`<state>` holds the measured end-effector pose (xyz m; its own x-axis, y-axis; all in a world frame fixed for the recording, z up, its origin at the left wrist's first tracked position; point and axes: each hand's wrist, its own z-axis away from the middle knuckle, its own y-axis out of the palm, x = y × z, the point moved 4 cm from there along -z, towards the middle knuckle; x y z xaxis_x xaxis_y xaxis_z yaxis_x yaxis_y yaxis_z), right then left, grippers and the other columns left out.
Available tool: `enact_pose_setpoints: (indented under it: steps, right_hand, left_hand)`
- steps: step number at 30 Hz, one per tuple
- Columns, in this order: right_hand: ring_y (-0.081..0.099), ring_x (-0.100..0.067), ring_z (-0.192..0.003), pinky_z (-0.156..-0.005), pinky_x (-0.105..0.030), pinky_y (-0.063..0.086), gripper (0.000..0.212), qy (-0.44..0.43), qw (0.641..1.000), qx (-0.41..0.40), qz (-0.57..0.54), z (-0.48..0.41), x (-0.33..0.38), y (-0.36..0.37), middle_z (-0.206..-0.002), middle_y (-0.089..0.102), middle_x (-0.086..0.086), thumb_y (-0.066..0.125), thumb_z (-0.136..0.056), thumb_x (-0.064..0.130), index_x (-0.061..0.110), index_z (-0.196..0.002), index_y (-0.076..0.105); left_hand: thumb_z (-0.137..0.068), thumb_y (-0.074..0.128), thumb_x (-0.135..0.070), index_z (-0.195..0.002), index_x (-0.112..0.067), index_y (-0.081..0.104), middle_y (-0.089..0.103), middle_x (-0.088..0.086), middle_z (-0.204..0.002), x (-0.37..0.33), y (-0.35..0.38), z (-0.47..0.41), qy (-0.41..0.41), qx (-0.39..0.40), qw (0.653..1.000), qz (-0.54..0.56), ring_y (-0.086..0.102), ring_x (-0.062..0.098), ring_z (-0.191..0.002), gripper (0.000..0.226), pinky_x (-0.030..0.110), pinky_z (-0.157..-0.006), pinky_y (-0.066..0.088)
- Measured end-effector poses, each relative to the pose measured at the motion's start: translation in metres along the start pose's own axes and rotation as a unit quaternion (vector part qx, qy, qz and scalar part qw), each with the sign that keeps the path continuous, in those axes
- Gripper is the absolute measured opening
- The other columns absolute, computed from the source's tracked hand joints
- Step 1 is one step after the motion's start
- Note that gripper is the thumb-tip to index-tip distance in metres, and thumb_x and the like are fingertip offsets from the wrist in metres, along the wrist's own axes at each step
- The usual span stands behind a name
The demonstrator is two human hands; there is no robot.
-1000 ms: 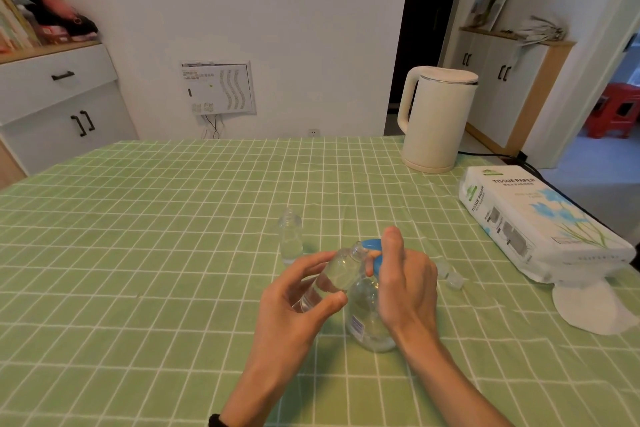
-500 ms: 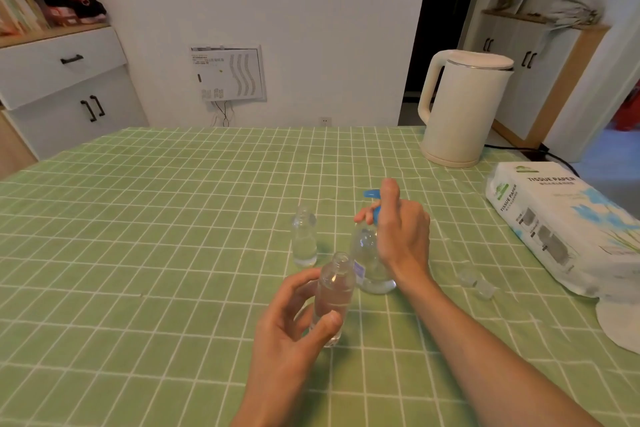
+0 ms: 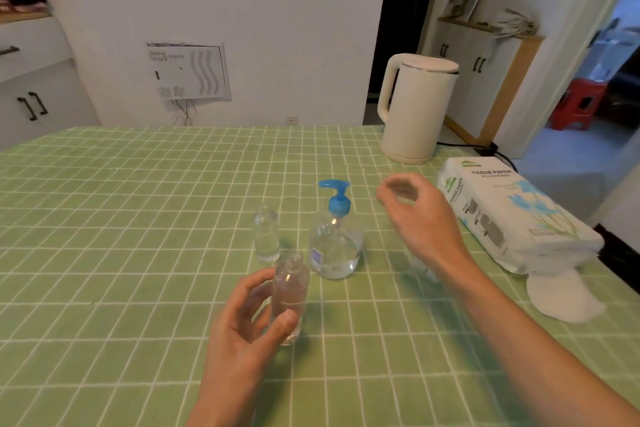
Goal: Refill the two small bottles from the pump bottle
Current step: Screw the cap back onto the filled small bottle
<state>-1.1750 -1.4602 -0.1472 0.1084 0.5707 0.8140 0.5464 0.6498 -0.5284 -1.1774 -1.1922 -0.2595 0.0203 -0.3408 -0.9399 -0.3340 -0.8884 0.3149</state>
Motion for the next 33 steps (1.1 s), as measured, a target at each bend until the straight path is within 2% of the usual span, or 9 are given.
enact_pose_setpoints:
  steps: [3, 7, 10, 13, 21, 25, 27, 30, 33]
  right_hand:
    - [0.062, -0.011, -0.112, -0.095, -0.035, 0.050, 0.040, 0.069, 0.984, 0.000, 0.163, 0.019, -0.038, -0.039, -0.136, 0.066, 0.010, 0.072, -0.097, 0.035, 0.027, -0.135, 0.061]
    - [0.065, -0.015, -0.103, -0.085, -0.032, 0.048, 0.051, 0.103, 0.959, 0.083, 0.251, 0.046, -0.077, -0.049, -0.136, 0.065, 0.004, 0.075, -0.094, 0.032, 0.022, -0.141, 0.058]
    - [0.064, -0.015, -0.103, -0.084, -0.033, 0.048, 0.049, 0.094, 0.954, 0.088, 0.273, 0.053, -0.085, -0.044, -0.133, 0.065, 0.004, 0.073, -0.094, 0.030, 0.023, -0.140, 0.058]
    - [0.063, -0.016, -0.108, -0.093, -0.038, 0.054, 0.047, 0.089, 0.953, 0.078, 0.280, 0.054, -0.089, -0.037, -0.132, 0.065, 0.003, 0.073, -0.096, 0.033, 0.022, -0.140, 0.059]
    - [0.065, -0.020, -0.091, -0.075, -0.036, 0.052, 0.016, 0.065, 0.951, 0.028, 0.302, 0.059, -0.089, -0.038, -0.112, 0.074, -0.001, 0.067, -0.101, 0.030, 0.022, -0.114, 0.072]
    - [0.069, -0.006, -0.082, -0.069, -0.030, 0.051, 0.014, 0.031, 0.981, -0.005, 0.189, 0.074, -0.062, -0.044, -0.105, 0.075, 0.009, 0.070, -0.100, 0.034, 0.026, -0.110, 0.072]
    - [0.070, 0.004, -0.081, -0.066, -0.018, 0.052, 0.010, 0.009, 0.996, 0.024, 0.081, 0.091, -0.039, -0.039, -0.103, 0.074, 0.020, 0.072, -0.097, 0.037, 0.035, -0.107, 0.073]
    - [0.073, 0.000, -0.092, -0.073, -0.022, 0.061, 0.015, -0.032, 0.992, 0.104, -0.057, 0.122, -0.003, -0.020, -0.105, 0.076, 0.023, 0.073, -0.094, 0.041, 0.042, -0.108, 0.075]
    - [0.073, -0.004, -0.099, -0.080, -0.017, 0.058, 0.016, -0.067, 0.981, 0.145, -0.105, 0.139, 0.021, -0.003, -0.108, 0.077, 0.022, 0.075, -0.093, 0.035, 0.040, -0.109, 0.077]
  left_hand:
    - [-0.059, 0.100, -0.033, -0.123, -0.028, 0.072, 0.078, 0.010, -0.125, 0.001, 0.001, 0.006, -0.008, -0.003, 1.000, -0.003, 0.078, 0.028, -0.112, 0.070, 0.048, -0.097, 0.055]
    - [-0.054, 0.103, -0.051, -0.125, -0.028, 0.071, 0.078, 0.007, -0.124, -0.003, 0.002, 0.014, -0.011, 0.005, 1.000, -0.023, 0.078, 0.030, -0.114, 0.081, 0.048, -0.097, 0.056]
    - [-0.055, 0.103, -0.051, -0.126, -0.028, 0.071, 0.078, 0.006, -0.125, -0.003, 0.000, 0.022, -0.014, 0.011, 0.999, -0.036, 0.078, 0.028, -0.113, 0.082, 0.041, -0.091, 0.059]
    - [-0.056, 0.099, -0.034, -0.118, -0.030, 0.075, 0.079, 0.008, -0.121, -0.003, -0.004, 0.027, -0.006, 0.006, 0.999, -0.044, 0.079, 0.028, -0.107, 0.066, 0.035, -0.078, 0.065]
    - [-0.065, 0.089, -0.030, -0.115, -0.037, 0.075, 0.080, 0.004, -0.120, -0.011, -0.007, 0.036, 0.012, 0.015, 0.995, -0.099, 0.078, 0.021, -0.108, 0.053, 0.035, -0.087, 0.059]
    - [-0.070, 0.087, -0.031, -0.118, -0.039, 0.074, 0.079, 0.001, -0.122, -0.013, -0.004, 0.037, 0.019, 0.021, 0.992, -0.120, 0.075, 0.015, -0.114, 0.051, 0.030, -0.093, 0.057]
    - [-0.072, 0.086, -0.029, -0.120, -0.037, 0.074, 0.079, 0.000, -0.123, -0.013, -0.003, 0.037, 0.024, 0.031, 0.991, -0.128, 0.074, 0.017, -0.117, 0.050, 0.032, -0.099, 0.053]
    - [-0.074, 0.086, -0.027, -0.121, -0.035, 0.073, 0.078, 0.000, -0.126, -0.013, -0.001, 0.039, 0.036, 0.043, 0.989, -0.133, 0.073, 0.019, -0.119, 0.050, 0.035, -0.104, 0.051]
    - [-0.075, 0.085, -0.023, -0.121, -0.036, 0.074, 0.077, 0.000, -0.127, -0.015, 0.003, 0.040, 0.057, 0.053, 0.988, -0.137, 0.072, 0.019, -0.122, 0.049, 0.023, -0.102, 0.054]
